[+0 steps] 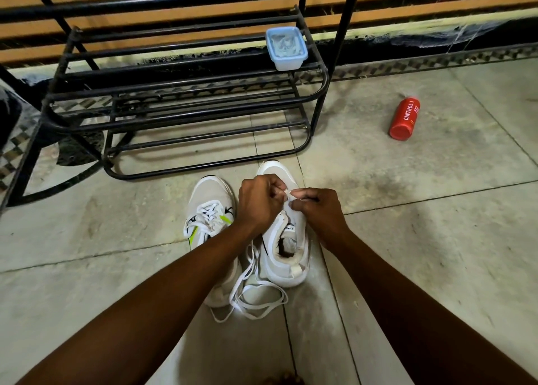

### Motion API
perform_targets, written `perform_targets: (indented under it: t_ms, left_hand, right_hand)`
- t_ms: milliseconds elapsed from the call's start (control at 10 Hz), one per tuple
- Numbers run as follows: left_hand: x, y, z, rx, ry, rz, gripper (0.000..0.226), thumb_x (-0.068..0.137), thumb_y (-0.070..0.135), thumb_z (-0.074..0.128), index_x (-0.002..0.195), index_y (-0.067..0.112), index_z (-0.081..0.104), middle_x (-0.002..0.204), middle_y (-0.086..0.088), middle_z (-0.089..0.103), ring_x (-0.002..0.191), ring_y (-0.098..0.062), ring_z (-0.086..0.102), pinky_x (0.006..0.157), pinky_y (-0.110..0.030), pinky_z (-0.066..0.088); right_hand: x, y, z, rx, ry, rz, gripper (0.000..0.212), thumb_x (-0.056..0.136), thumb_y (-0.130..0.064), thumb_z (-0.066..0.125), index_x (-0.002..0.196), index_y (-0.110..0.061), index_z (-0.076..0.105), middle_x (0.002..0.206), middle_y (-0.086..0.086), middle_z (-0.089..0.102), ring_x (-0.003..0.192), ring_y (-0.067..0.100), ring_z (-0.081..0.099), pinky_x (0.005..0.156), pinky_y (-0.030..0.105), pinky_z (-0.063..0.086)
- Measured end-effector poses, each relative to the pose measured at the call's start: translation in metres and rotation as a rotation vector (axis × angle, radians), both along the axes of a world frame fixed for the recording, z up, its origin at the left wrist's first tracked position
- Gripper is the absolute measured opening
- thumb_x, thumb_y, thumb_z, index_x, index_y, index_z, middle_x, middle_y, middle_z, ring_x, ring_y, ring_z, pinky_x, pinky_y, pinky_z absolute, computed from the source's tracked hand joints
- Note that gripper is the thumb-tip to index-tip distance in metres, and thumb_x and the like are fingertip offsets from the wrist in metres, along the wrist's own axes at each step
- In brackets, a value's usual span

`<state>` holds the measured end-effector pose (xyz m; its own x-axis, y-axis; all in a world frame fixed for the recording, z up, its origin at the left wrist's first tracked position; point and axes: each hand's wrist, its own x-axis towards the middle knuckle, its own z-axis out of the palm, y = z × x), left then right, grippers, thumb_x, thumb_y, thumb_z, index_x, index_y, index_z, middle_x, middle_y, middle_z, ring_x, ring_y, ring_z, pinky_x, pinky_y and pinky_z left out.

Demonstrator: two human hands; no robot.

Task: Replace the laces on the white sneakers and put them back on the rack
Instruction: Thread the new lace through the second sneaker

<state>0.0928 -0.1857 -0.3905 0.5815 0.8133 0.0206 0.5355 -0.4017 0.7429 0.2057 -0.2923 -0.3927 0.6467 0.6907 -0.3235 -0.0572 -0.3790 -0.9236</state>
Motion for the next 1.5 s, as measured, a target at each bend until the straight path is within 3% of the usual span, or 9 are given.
perform_targets:
  t_ms: [300, 600, 700, 900, 1100, 1200, 1300, 1400, 1500]
  left_hand:
    - [-0.003, -0.001, 0.004, -0.010, -0.038, -0.061, 0.035, 0.080, -0.001, 0.064, 0.103, 0.024, 0.059, 0.075, 0.010, 0.072, 0.071, -0.006, 0.070, 0.069, -0.034, 0.059]
    - [0.001, -0.002, -0.005, -0.012, 0.006, -0.088, 0.030, 0.072, -0.001, 0.059, 0.097, 0.015, 0.067, 0.070, 0.005, 0.070, 0.067, -0.014, 0.067, 0.072, -0.035, 0.057]
    - [0.001, -0.003, -0.010, -0.005, 0.022, -0.077, 0.028, 0.074, 0.001, 0.063, 0.097, 0.015, 0.069, 0.075, 0.003, 0.070, 0.071, -0.018, 0.068, 0.072, -0.032, 0.057]
    - [0.000, 0.001, -0.010, -0.070, -0.002, -0.082, 0.027, 0.073, -0.001, 0.066, 0.097, 0.010, 0.070, 0.078, 0.001, 0.072, 0.071, -0.014, 0.068, 0.075, -0.030, 0.057]
    - [0.001, 0.000, -0.008, -0.122, -0.002, -0.082, 0.026, 0.072, 0.000, 0.065, 0.096, 0.010, 0.069, 0.078, -0.001, 0.072, 0.071, -0.016, 0.068, 0.073, -0.028, 0.057]
    - [0.001, 0.000, -0.009, -0.126, 0.006, -0.080, 0.028, 0.071, 0.000, 0.065, 0.096, 0.011, 0.069, 0.077, 0.001, 0.070, 0.066, -0.011, 0.062, 0.069, -0.023, 0.053]
    - [0.000, -0.001, -0.007, -0.123, 0.007, -0.079, 0.029, 0.071, 0.000, 0.067, 0.097, 0.012, 0.068, 0.077, 0.004, 0.069, 0.063, -0.006, 0.057, 0.066, -0.019, 0.050]
    - [0.002, 0.000, -0.010, -0.136, -0.016, -0.073, 0.029, 0.070, -0.001, 0.068, 0.096, 0.011, 0.068, 0.077, 0.004, 0.068, 0.065, -0.010, 0.060, 0.068, -0.025, 0.053]
    - [0.002, -0.001, -0.012, -0.123, -0.010, -0.075, 0.030, 0.070, 0.000, 0.067, 0.097, 0.013, 0.067, 0.077, 0.004, 0.069, 0.069, -0.014, 0.064, 0.071, -0.030, 0.056]
  right_hand:
    - [0.002, 0.022, 0.009, -0.089, -0.494, 0.155, 0.018, 0.086, -0.015, 0.059, 0.089, -0.018, 0.076, 0.089, -0.003, 0.077, 0.088, 0.018, 0.071, 0.081, 0.025, 0.050]
    - [0.009, 0.033, 0.000, -0.220, -0.795, 0.431, 0.019, 0.081, -0.002, 0.052, 0.099, -0.002, 0.057, 0.107, 0.017, 0.056, 0.101, 0.035, 0.054, 0.083, 0.047, 0.049]
    - [0.024, 0.027, 0.008, -0.090, -0.854, 0.122, 0.025, 0.072, 0.008, 0.047, 0.094, -0.003, 0.054, 0.102, 0.018, 0.056, 0.091, 0.032, 0.054, 0.077, 0.038, 0.044]
    - [0.060, 0.032, 0.035, 0.377, 0.354, -0.355, 0.029, 0.084, 0.010, 0.033, 0.075, -0.013, 0.047, 0.067, 0.010, 0.053, 0.046, 0.018, 0.049, 0.049, 0.028, 0.044]
    - [0.065, 0.012, 0.020, -0.354, -1.354, 1.043, 0.011, 0.088, -0.011, 0.058, 0.098, -0.009, 0.059, 0.113, 0.009, 0.048, 0.091, 0.032, 0.059, 0.062, 0.033, 0.037]
    - [0.063, 0.017, 0.028, -0.095, -1.313, 0.426, 0.011, 0.082, 0.005, 0.055, 0.083, -0.005, 0.058, 0.106, 0.013, 0.051, 0.096, 0.033, 0.053, 0.065, 0.037, 0.043]
    - [0.058, 0.031, 0.041, 0.303, -0.467, -0.316, 0.025, 0.094, 0.003, 0.046, 0.079, -0.013, 0.058, 0.099, 0.013, 0.064, 0.091, 0.020, 0.060, 0.086, 0.039, 0.049]
    - [0.042, 0.035, 0.046, 0.514, 0.553, -0.445, 0.028, 0.098, 0.004, 0.035, 0.078, -0.008, 0.051, 0.086, 0.017, 0.064, 0.064, 0.022, 0.060, 0.071, 0.035, 0.055]
    - [0.054, 0.016, 0.032, 0.179, -0.344, 0.146, 0.016, 0.090, 0.001, 0.050, 0.080, -0.010, 0.052, 0.072, 0.007, 0.064, 0.055, 0.016, 0.055, 0.055, 0.025, 0.038]
